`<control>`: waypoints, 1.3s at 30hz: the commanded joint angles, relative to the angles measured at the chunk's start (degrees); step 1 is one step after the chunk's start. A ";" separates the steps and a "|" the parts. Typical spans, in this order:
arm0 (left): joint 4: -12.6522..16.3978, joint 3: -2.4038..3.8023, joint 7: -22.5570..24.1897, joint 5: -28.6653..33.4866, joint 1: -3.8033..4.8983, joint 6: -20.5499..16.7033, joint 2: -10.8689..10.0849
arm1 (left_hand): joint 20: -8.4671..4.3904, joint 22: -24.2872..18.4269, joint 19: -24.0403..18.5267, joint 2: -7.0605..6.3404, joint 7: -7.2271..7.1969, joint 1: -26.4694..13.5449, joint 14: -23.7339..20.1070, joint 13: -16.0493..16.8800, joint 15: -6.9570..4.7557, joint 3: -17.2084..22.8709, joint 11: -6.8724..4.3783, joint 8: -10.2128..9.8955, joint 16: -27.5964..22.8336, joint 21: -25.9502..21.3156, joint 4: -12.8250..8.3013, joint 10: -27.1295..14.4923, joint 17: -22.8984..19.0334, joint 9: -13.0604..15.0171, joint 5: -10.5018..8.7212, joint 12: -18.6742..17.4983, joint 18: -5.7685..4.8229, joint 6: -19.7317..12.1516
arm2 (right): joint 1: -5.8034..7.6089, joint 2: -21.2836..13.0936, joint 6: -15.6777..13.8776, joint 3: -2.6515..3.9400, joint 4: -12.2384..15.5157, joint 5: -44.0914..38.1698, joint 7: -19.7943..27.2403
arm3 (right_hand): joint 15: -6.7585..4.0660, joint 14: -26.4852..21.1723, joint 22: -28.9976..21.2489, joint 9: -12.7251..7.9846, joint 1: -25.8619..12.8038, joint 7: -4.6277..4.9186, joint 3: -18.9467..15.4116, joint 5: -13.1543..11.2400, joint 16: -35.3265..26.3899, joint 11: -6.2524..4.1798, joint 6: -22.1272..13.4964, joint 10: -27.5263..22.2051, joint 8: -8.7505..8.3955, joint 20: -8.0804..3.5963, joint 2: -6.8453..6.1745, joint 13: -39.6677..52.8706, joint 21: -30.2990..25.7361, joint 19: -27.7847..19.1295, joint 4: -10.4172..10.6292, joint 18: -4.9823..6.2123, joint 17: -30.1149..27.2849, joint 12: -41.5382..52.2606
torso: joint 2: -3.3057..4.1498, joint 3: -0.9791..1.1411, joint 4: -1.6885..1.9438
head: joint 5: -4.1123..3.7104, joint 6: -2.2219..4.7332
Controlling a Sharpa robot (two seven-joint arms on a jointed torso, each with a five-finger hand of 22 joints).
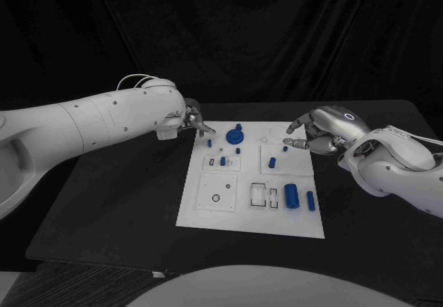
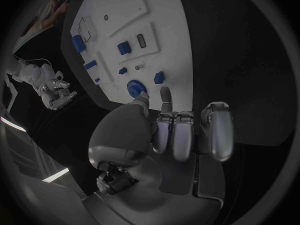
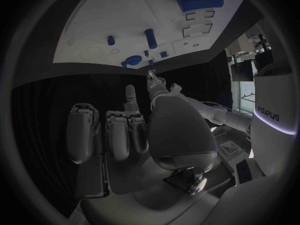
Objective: Assemble the parts on the task board
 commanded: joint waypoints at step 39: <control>-1.15 0.05 -0.12 -0.26 -1.73 3.15 1.77 | 0.00 9.53 0.50 0.20 -0.17 0.64 6.34 15.56 -0.08 -0.97 -0.12 1.50 1.02 -0.16 -0.49 6.18 15.93 2.53 2.50 1.24 0.28 0.19 | -0.22 0.38 -0.06 0.05 -0.63 -0.35 -0.45 | 0.38 5.92 13.00 -0.19 1.28 -0.10 1.50 1.66 0.77 0.51 0.36 5.37 -0.56 0.23 0.36 15.12 0.41 1.77 0.44 -0.11 15.25 0.95 | -0.05 0.06 -0.02 | -0.10 0.00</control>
